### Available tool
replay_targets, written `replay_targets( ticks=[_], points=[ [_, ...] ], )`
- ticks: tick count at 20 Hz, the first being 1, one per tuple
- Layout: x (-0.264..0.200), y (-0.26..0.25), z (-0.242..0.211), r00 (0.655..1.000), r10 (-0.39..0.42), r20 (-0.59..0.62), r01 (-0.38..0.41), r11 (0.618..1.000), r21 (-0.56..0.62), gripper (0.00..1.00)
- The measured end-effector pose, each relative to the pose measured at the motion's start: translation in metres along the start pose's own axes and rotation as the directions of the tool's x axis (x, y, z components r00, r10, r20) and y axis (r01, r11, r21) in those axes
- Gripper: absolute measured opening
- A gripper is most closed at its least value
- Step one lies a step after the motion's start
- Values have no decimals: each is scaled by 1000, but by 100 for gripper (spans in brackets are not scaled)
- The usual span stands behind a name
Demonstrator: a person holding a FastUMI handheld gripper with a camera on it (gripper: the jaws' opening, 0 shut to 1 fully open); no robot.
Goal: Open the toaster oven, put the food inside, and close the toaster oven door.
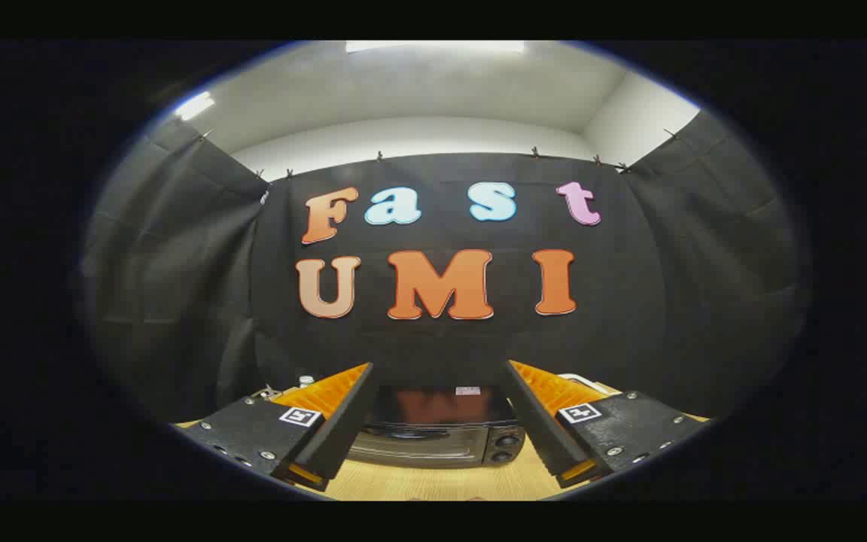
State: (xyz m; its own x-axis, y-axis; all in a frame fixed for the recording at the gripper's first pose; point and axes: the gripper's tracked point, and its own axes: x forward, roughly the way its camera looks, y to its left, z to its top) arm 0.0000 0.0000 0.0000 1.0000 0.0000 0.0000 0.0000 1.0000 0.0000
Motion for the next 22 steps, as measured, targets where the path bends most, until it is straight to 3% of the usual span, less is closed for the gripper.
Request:
replay_targets(
  ticks=[16, 22],
  points=[
    [4, 10, -6, 1000, 11, -20, -11, 1000, -11, 99],
    [38, 7, -45, 995, -7, -103, 9, 1000, 15, 99]
  ],
)
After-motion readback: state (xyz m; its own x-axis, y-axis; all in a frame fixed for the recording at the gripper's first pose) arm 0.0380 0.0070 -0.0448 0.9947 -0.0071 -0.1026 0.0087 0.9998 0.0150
